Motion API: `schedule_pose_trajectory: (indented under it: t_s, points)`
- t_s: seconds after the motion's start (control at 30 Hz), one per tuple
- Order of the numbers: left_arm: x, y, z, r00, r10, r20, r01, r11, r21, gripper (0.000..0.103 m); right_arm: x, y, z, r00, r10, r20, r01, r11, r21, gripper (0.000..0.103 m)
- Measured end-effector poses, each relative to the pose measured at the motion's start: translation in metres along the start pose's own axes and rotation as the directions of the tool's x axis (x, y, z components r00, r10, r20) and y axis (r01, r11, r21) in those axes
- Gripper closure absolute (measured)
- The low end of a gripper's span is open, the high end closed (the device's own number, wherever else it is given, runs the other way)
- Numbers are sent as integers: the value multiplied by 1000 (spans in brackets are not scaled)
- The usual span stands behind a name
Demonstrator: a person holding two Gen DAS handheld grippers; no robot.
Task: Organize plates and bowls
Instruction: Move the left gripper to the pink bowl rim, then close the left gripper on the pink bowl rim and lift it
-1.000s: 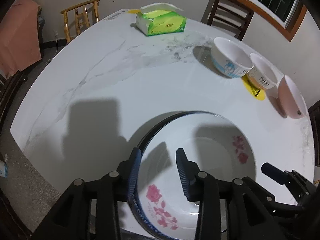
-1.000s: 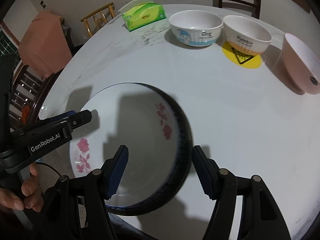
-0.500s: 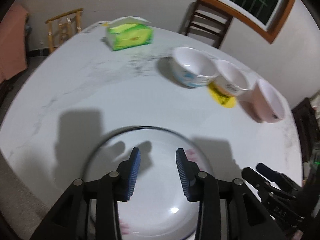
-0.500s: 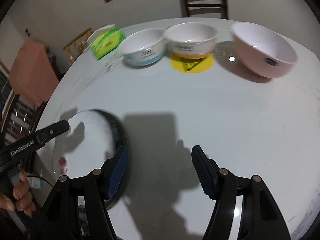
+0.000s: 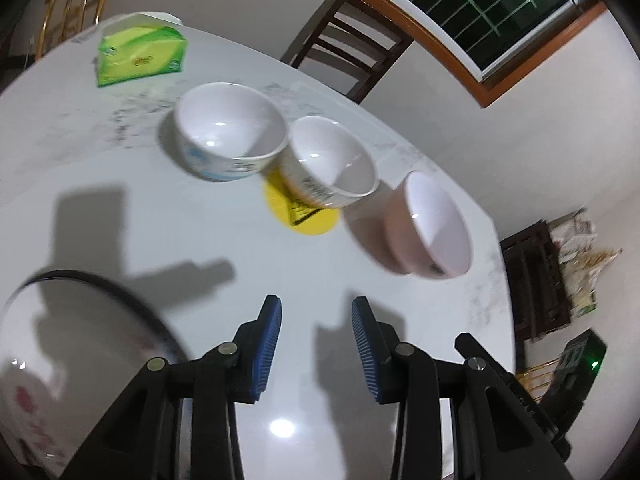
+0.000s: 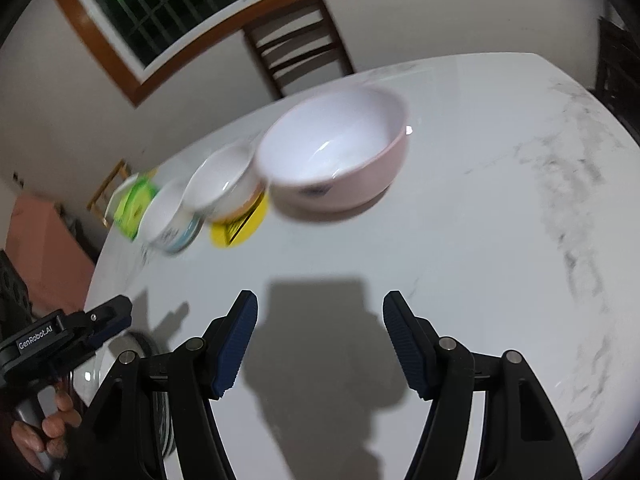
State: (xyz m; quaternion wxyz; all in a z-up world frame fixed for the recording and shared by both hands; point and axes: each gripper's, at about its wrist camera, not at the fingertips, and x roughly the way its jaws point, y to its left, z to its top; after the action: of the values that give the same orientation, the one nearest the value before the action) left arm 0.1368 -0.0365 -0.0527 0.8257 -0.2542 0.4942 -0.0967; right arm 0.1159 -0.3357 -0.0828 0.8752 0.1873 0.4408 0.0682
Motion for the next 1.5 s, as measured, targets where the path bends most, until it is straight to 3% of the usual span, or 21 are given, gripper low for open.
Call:
schedule_pose_trajectory:
  t_s: [0.3, 0.67, 0.83, 1.07, 1.33, 1.5]
  points:
    - [39, -45, 32, 998, -58, -2, 58, 998, -33, 66, 9, -28, 62, 998, -36, 58, 33, 998, 57, 42]
    - [103, -76, 68, 996, -59, -71, 55, 997, -57, 66, 50, -51, 105, 998, -61, 17, 58, 991, 121, 53]
    - [124, -82, 73, 994, -39, -100, 34, 998, -57, 66, 69, -54, 115, 997, -73, -3, 73, 990, 121, 55]
    - [141, -80, 76, 994, -2, -112, -4, 999, -46, 68, 89, -61, 117, 997, -65, -42, 70, 988, 136, 67]
    - [147, -79, 71, 993, -15, -116, 14, 1000, -7, 85, 101, -62, 119, 997, -41, -64, 50, 989, 141, 82]
    - [146, -82, 68, 994, 7, -110, -4, 1000, 24, 86, 102, -58, 119, 996, -56, -68, 64, 989, 131, 83]
